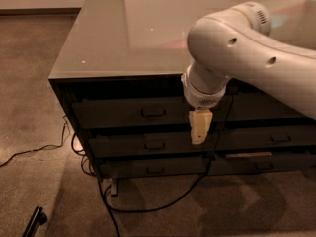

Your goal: Open top drawer

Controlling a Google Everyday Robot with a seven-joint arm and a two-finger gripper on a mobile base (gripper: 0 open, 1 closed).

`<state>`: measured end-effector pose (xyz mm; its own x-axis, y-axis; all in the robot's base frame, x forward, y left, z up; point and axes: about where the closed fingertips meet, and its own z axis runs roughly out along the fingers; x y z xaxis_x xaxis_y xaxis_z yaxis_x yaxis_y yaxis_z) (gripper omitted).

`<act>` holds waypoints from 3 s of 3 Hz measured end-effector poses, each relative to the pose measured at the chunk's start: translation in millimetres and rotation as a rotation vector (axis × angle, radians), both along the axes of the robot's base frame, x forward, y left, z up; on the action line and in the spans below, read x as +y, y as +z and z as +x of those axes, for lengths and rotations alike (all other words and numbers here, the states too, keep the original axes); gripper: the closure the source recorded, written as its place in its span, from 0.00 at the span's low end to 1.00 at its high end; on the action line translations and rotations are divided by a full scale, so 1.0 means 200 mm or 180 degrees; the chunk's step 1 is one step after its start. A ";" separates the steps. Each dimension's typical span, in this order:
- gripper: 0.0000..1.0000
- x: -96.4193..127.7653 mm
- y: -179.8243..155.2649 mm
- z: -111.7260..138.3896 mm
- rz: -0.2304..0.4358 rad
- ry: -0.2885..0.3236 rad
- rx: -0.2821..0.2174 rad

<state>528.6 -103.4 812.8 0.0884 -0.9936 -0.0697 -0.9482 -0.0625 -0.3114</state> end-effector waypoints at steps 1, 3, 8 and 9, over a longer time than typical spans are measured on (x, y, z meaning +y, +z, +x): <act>0.00 0.05 -0.14 0.11 -0.0135 -0.0046 0.0174; 0.00 0.08 -0.19 0.11 -0.0128 0.0041 0.0233; 0.00 0.10 -0.64 0.29 -0.0186 -0.0272 0.0327; 0.00 0.10 -0.64 0.46 -0.0245 -0.0399 0.0146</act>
Offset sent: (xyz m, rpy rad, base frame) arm 0.0193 0.0088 -0.0252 -0.0378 0.0483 -0.0134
